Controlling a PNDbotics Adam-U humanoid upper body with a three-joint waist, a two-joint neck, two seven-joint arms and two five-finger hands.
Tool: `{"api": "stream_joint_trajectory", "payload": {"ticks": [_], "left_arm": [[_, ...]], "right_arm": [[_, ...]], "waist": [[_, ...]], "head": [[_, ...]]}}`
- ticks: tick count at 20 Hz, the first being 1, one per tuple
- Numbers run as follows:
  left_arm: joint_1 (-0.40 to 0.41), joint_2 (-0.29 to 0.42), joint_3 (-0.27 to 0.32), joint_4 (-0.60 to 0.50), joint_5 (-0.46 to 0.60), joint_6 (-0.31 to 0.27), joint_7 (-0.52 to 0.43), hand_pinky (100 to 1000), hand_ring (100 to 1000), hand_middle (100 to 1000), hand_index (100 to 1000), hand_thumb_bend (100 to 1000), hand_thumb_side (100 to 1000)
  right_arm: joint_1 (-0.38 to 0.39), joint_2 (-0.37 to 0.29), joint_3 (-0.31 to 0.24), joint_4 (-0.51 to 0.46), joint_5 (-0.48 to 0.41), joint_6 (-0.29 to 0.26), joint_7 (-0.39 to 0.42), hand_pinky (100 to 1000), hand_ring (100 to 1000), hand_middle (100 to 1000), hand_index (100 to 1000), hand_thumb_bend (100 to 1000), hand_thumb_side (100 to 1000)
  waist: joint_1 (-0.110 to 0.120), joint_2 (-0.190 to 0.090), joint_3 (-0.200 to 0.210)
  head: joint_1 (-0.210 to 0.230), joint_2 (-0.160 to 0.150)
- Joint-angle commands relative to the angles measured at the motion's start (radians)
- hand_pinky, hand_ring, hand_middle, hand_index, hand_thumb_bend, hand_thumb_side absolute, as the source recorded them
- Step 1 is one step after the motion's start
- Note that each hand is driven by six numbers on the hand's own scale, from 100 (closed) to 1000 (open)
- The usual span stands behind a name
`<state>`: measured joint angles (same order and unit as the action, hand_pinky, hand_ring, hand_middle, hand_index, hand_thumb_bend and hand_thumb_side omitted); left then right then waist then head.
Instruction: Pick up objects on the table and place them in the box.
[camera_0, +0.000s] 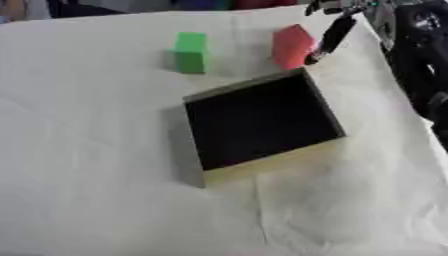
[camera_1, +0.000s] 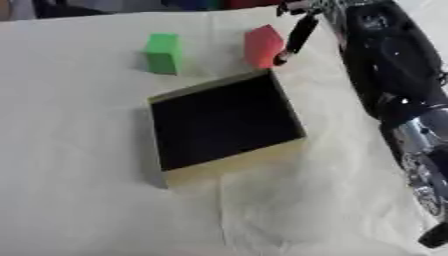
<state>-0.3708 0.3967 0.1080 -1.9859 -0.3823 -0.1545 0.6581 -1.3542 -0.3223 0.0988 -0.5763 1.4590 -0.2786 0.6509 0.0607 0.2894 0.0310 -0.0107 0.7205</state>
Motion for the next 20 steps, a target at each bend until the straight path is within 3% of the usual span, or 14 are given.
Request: {"api": "stream_joint_trajectory", "payload": {"ticks": [1,11,20], "left_arm": [[-0.01,0.018,0.006,-0.014,0.003,-0.001,0.004,755,645,685,879,146,814],[-0.01,0.013,0.006,-0.014,0.005,0.0,0.004,754,644,685,878,144,817],[-0.011,0.011,0.006,-0.014,0.005,-0.001,0.004,753,643,683,876,148,816]], "right_arm": [[-0.025,0.009,-0.005,0.005,0.007,-0.003,-0.014,870,967,956,1000,585,570],[-0.024,0.045,-0.015,-0.02,-0.007,0.021,-0.06,872,965,956,1000,554,564],[-0.029,0.057,-0.014,-0.012,0.025,0.033,-0.046,867,966,955,1000,558,569]], "waist": [[0.002,-0.025,0.003],[0.001,-0.019,0.01],[0.0,-0.02,0.013]], "head": [[-0.001,0.0],[-0.006,0.0],[-0.009,-0.006]]}}
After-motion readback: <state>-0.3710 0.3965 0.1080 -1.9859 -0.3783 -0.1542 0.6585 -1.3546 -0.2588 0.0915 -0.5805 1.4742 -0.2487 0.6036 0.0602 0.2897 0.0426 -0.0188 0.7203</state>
